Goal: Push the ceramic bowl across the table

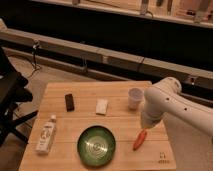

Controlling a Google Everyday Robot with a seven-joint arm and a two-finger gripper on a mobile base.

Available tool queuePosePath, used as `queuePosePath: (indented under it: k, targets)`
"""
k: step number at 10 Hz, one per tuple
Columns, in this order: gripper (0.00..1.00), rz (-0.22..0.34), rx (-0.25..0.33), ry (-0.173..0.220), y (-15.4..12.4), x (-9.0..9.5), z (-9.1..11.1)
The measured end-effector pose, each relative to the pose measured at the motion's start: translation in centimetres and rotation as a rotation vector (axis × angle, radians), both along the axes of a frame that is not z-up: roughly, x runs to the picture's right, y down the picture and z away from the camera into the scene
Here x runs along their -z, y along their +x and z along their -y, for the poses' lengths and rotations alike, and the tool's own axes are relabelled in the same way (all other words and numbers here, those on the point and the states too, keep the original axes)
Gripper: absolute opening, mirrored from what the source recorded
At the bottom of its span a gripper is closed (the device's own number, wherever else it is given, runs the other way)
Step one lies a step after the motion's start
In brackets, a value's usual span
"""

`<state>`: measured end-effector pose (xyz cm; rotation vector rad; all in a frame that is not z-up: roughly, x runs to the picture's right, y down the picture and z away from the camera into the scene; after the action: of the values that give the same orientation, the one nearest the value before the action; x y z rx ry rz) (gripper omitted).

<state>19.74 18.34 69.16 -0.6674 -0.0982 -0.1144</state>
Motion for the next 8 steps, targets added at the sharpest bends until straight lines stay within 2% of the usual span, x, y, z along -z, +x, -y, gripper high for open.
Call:
queuePosePath:
  k: [8]
  targets:
    - [0.02, 0.041, 0.024, -0.017, -1.2, -0.8, -1.7]
